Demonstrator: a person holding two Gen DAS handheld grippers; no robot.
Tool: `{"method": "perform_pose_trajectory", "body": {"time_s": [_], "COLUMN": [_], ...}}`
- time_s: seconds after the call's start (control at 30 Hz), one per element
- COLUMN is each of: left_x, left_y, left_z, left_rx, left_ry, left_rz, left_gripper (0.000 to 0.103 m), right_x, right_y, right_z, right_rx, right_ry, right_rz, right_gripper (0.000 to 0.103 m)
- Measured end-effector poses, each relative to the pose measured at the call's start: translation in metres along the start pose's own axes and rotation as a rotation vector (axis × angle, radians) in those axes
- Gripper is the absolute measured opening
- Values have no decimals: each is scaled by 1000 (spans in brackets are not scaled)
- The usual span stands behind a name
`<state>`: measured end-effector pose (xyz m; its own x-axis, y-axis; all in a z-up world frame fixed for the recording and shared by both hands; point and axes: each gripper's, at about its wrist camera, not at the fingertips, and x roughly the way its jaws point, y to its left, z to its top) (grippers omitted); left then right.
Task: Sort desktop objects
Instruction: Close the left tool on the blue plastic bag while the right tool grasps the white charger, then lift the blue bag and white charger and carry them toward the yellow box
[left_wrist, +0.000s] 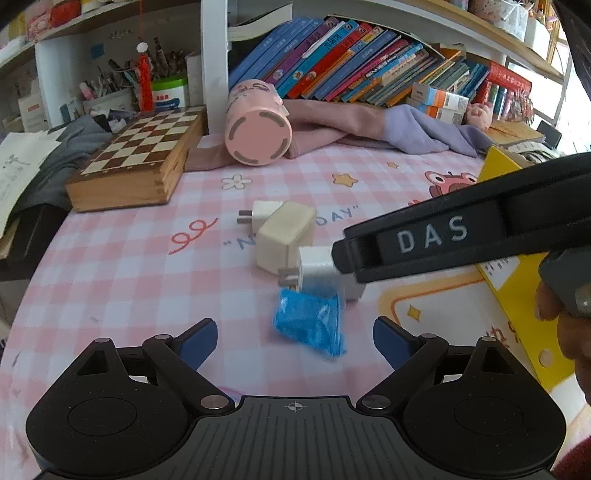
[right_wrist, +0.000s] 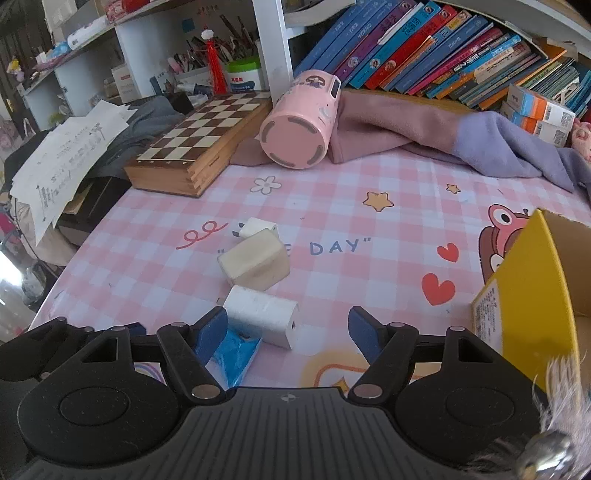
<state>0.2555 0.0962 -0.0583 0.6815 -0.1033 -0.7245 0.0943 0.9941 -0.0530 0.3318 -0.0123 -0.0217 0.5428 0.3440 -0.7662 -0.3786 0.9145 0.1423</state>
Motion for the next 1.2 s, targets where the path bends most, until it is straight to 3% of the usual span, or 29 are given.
{"method": "perform_pose_trajectory", "body": {"time_s": [0.3, 0.4, 0.57, 0.63, 0.87, 1.2], "left_x": [17, 23, 30, 30, 17, -42], "left_y": [0, 0, -1, -2, 6, 43], "left_z": [5, 4, 2, 1, -4, -16], "left_rx": [4, 0, 7, 20, 35, -122], "left_ry": [-1, 7, 30, 21, 25, 4], "left_rz": [-25, -35, -58, -55, -21, 25], "left_gripper": [90, 79, 49, 44, 39, 39], "right_x": [14, 17, 20, 21, 32, 53], "right_y": [3, 2, 1, 2, 12, 20], "right_z": [5, 5, 5, 6, 7, 2], "right_rx": [0, 7, 11, 11, 3, 6], "right_ry": [25, 33, 44, 50, 66, 95], "right_rz": [6, 6, 6, 11, 35, 11], "right_gripper": [71, 71, 71, 71, 71, 65]}}
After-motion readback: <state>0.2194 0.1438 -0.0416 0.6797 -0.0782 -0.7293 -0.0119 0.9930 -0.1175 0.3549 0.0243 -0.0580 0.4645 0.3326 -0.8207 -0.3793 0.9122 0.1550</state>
